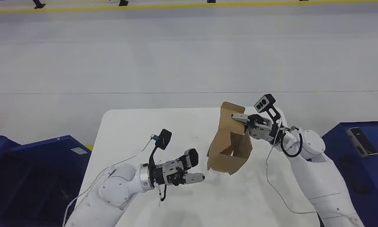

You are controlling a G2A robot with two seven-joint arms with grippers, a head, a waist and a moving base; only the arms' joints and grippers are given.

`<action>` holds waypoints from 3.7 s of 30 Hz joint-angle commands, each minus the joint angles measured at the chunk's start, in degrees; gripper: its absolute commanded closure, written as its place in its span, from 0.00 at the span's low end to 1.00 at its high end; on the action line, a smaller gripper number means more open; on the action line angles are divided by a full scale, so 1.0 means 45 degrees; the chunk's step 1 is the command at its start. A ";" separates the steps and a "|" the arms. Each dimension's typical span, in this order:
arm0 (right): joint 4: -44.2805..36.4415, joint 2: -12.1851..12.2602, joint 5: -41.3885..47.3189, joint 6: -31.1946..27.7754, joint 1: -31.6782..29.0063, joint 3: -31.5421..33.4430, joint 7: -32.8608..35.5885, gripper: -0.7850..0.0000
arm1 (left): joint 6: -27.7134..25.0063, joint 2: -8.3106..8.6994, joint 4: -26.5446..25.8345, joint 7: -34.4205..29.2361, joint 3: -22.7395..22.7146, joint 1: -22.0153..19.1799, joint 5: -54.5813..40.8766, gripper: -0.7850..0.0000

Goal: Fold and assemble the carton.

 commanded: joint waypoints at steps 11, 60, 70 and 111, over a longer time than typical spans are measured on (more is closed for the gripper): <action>0.0301 -0.0256 0.2855 0.2160 0.0271 -0.0353 -0.1205 1.00 | -0.0320 -0.0193 0.0633 0.0225 0.0488 0.0110 -0.6377 0.00; 0.1867 -0.1142 1.0689 0.7751 0.0769 -0.1288 -0.6183 1.00 | 0.3270 -0.1645 -0.1487 1.4610 -0.1553 0.0708 2.1921 0.00; 0.1725 -0.1205 1.0635 0.7955 0.0676 -0.1252 -0.6264 1.00 | 0.5284 -0.1751 -0.0522 1.4807 -0.0336 0.0117 2.5107 0.00; 0.1318 -0.1513 0.9996 0.7431 0.0182 -0.1378 -0.6301 1.00 | 0.6317 -0.2033 -0.1032 1.3083 0.0223 0.0141 2.3819 0.53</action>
